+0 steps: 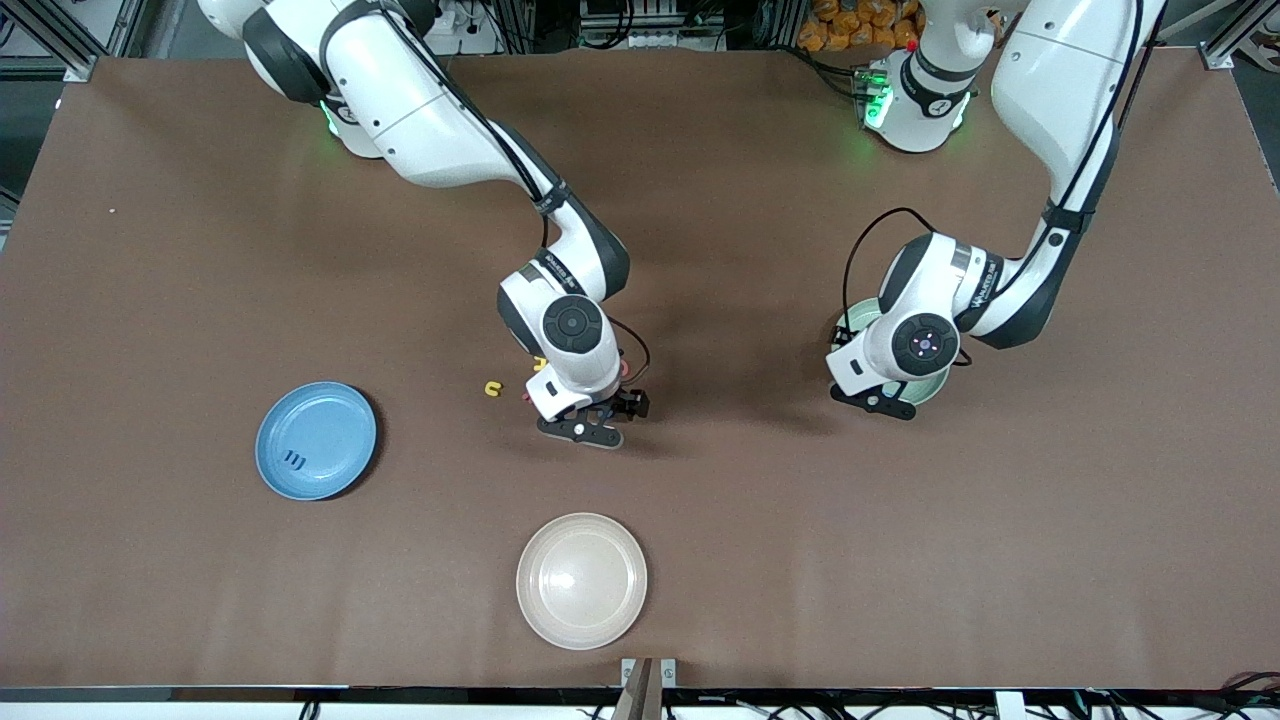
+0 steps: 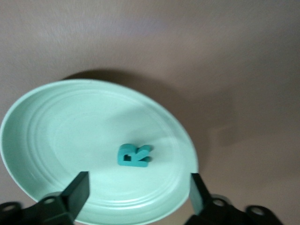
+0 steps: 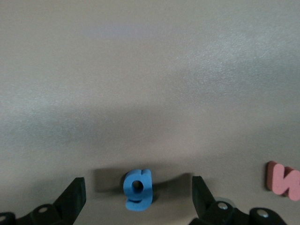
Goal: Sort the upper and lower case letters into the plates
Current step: 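Drop the R in the green plate while the right gripper grasps the g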
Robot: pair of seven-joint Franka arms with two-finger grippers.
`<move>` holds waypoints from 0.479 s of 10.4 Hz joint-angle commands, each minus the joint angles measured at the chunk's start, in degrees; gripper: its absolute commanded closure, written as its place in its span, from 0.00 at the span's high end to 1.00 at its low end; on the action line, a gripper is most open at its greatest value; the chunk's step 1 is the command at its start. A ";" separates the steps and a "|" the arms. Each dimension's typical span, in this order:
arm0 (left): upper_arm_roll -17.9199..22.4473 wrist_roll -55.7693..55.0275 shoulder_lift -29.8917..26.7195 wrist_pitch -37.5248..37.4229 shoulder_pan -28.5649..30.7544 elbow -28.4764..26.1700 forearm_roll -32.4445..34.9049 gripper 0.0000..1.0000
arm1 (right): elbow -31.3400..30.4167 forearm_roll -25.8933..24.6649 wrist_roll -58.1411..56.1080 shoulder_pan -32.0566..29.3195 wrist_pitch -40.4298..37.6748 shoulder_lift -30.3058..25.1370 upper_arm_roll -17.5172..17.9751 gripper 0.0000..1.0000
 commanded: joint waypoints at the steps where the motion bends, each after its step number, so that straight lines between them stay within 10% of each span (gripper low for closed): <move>1: -2.91 -6.37 -0.83 -1.26 -0.48 2.75 -3.60 1.00 | 1.21 -0.70 1.21 0.11 0.19 0.85 -0.03 1.00; 2: -2.92 -7.70 -0.48 -1.26 -1.01 4.33 -5.10 1.00 | 1.21 -0.70 1.39 0.46 0.19 1.19 -0.03 0.89; 3: -3.01 -8.76 0.92 -1.26 -1.28 6.70 -6.16 1.00 | 1.21 -0.52 1.65 1.24 0.36 1.37 -0.03 0.09; 5: -3.01 -12.79 2.94 -1.08 -3.81 10.30 -7.49 1.00 | 1.21 0.00 1.83 1.60 0.63 1.29 -0.03 0.00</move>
